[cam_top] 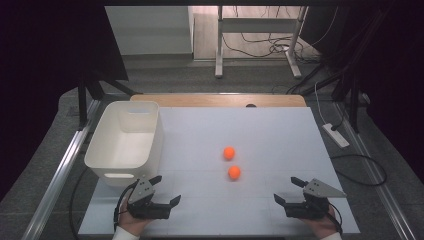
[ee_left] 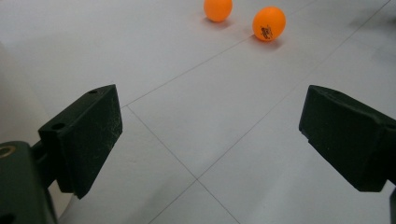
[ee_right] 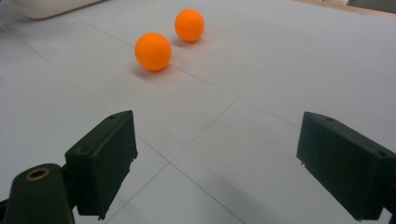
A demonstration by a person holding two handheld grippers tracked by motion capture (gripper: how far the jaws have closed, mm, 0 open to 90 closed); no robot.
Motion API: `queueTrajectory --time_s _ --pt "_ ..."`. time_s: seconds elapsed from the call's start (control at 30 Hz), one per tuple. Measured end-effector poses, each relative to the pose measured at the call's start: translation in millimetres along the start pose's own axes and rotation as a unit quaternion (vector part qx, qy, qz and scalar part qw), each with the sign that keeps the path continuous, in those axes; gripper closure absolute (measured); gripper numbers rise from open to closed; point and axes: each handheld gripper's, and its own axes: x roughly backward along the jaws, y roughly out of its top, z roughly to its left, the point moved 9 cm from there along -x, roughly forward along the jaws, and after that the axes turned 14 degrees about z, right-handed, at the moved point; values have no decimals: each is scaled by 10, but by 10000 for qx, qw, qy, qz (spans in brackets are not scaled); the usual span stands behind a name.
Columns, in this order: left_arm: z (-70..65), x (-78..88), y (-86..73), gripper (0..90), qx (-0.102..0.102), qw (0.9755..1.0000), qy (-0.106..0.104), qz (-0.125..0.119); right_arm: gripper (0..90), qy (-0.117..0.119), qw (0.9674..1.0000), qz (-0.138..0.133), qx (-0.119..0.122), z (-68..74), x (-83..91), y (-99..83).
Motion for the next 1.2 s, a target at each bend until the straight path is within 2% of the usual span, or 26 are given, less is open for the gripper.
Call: queueTrajectory --time_s 0.2,1.13,1.2 --pt "8 -6 -4 68 2 10000 57 26 123 -11 10000 -14 21 5 7 0" --pt "2 -28 19 70 28 10000 52 64 134 -56 10000 4 28 -1 2 5" --pt "0 -25 28 70 82 10000 18 44 134 -56 10000 1 41 -2 2 6"
